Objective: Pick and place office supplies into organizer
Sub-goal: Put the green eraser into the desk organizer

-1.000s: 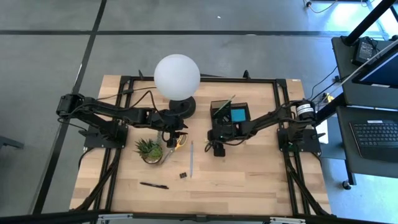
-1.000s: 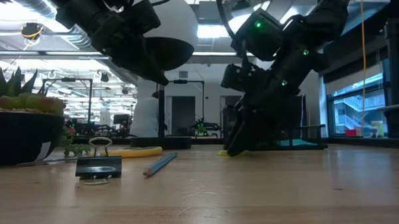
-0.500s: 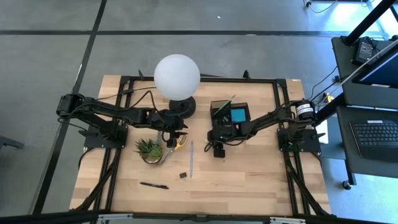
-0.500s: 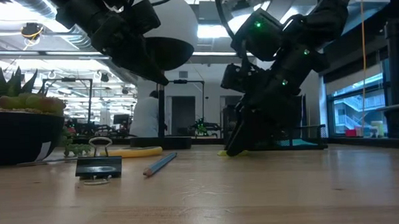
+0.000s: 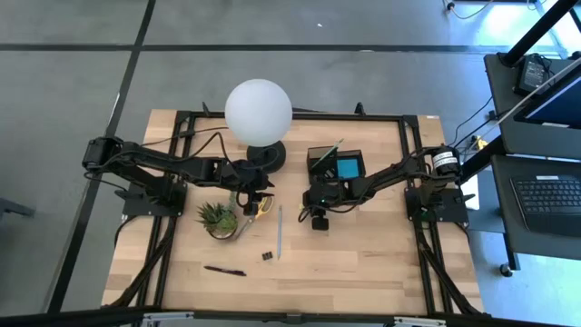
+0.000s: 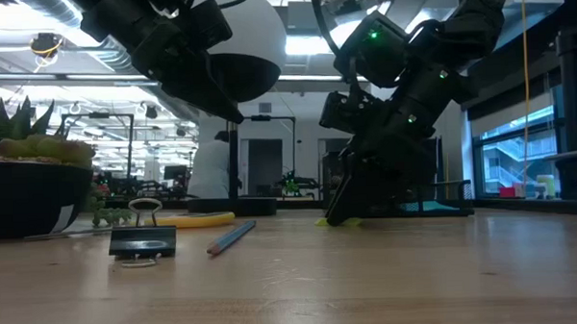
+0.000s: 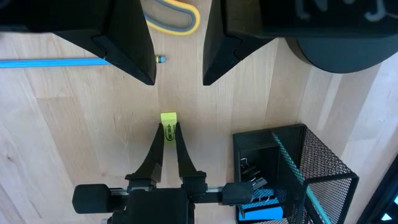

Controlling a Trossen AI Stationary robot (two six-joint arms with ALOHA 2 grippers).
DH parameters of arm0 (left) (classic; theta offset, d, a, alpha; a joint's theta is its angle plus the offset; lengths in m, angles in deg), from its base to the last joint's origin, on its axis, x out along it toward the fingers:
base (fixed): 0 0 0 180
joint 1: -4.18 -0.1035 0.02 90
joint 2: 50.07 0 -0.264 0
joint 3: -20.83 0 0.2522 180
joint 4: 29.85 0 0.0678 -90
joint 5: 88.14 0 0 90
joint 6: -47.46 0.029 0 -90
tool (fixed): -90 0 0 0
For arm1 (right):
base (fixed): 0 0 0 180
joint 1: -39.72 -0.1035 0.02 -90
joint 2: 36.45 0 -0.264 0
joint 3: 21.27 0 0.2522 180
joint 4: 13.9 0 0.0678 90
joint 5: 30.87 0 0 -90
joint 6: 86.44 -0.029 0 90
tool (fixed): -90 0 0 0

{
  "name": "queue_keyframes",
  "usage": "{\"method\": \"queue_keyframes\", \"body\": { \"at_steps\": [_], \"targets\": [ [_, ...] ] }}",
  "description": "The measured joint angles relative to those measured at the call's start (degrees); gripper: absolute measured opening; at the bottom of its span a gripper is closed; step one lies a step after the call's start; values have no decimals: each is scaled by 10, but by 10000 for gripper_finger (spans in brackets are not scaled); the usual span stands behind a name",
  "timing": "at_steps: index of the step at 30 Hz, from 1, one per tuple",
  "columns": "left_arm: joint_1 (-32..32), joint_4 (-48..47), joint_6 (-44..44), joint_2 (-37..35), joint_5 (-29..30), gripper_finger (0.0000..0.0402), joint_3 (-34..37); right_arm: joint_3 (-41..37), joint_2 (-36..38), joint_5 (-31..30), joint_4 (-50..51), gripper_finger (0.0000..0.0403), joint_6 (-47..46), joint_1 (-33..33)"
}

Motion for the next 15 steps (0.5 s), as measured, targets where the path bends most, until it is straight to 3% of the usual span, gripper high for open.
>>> {"method": "queue_keyframes", "body": {
  "at_steps": [7, 15],
  "targets": [
    [0, 0, 0, 0, 0, 127, 0, -2, 16, 7, 9, 80, -1, 1],
    [0, 0, 0, 0, 0, 127, 0, -3, 89, 5, 61, 80, 13, 6]
  ]
}}
